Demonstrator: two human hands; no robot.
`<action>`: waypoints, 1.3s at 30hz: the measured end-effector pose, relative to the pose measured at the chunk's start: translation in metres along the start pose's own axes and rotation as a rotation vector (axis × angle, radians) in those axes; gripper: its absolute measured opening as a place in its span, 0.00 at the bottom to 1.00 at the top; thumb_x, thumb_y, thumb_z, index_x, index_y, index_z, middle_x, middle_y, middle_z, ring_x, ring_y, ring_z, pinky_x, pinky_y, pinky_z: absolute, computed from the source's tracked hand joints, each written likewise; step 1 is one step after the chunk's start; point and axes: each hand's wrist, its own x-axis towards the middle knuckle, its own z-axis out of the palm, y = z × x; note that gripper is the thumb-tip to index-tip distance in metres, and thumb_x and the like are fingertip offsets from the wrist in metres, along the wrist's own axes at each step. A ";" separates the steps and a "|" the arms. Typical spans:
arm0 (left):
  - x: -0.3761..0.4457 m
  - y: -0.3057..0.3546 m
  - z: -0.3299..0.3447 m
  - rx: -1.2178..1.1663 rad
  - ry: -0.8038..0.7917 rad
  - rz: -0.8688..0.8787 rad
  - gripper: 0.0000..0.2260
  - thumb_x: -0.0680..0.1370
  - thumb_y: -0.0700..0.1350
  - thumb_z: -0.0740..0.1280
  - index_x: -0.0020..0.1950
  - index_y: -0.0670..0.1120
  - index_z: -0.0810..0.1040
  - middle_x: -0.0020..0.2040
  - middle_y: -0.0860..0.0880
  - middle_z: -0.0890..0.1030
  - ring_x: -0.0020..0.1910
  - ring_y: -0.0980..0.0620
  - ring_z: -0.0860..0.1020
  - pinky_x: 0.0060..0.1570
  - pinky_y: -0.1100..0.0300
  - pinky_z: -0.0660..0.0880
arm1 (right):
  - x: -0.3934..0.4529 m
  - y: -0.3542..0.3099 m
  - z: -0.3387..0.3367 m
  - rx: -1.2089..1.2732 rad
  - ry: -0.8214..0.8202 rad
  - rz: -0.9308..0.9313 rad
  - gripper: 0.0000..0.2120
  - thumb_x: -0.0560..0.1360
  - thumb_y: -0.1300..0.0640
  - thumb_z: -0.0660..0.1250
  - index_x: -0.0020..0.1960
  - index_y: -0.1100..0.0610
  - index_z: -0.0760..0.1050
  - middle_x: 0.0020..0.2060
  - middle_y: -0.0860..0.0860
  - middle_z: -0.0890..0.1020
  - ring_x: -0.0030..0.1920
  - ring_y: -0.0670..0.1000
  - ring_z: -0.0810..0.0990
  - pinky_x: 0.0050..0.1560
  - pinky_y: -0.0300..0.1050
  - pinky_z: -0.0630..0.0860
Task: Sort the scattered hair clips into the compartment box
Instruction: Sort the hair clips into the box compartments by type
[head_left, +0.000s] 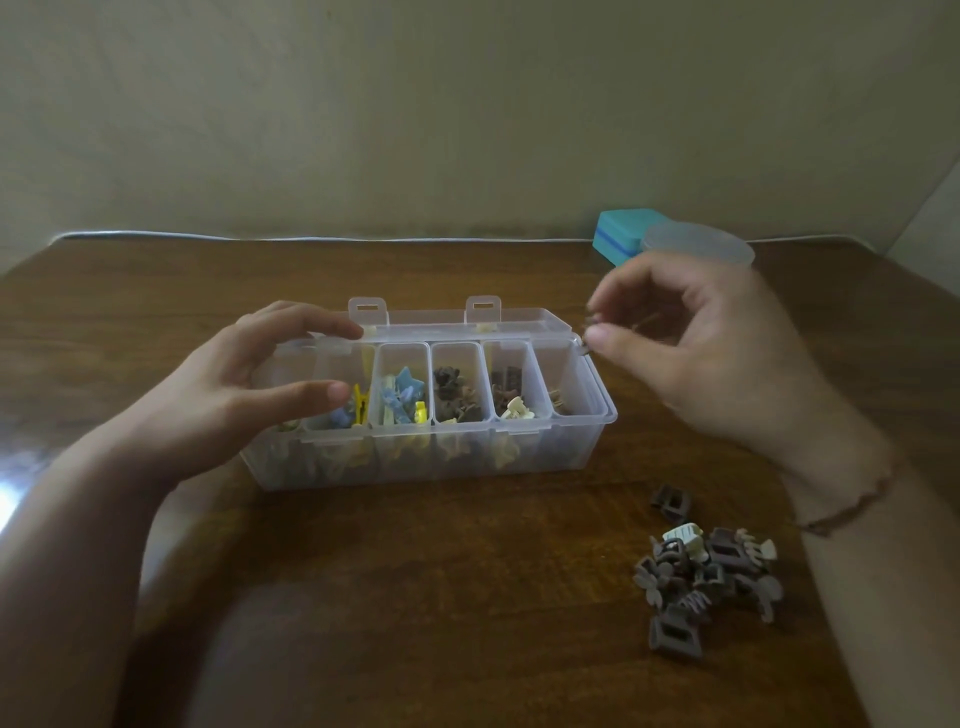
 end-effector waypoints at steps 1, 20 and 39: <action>0.000 0.000 0.000 0.000 -0.001 0.001 0.38 0.55 0.78 0.69 0.61 0.63 0.78 0.60 0.62 0.77 0.64 0.54 0.74 0.64 0.37 0.70 | -0.001 0.000 0.004 -0.072 -0.072 0.007 0.07 0.71 0.58 0.73 0.46 0.47 0.79 0.39 0.45 0.83 0.42 0.44 0.82 0.44 0.40 0.80; 0.000 0.000 0.000 0.020 -0.001 0.008 0.36 0.56 0.77 0.69 0.61 0.63 0.78 0.60 0.63 0.77 0.64 0.55 0.74 0.64 0.36 0.70 | 0.001 0.029 -0.027 -0.385 -0.683 0.464 0.10 0.69 0.55 0.75 0.44 0.45 0.75 0.40 0.49 0.82 0.37 0.47 0.82 0.38 0.42 0.79; 0.000 0.001 -0.001 0.026 -0.005 -0.001 0.36 0.56 0.76 0.69 0.61 0.63 0.78 0.60 0.63 0.77 0.64 0.53 0.74 0.64 0.36 0.70 | -0.008 0.010 -0.040 -0.278 -0.973 0.412 0.13 0.65 0.42 0.75 0.46 0.36 0.76 0.44 0.39 0.82 0.44 0.40 0.81 0.47 0.45 0.79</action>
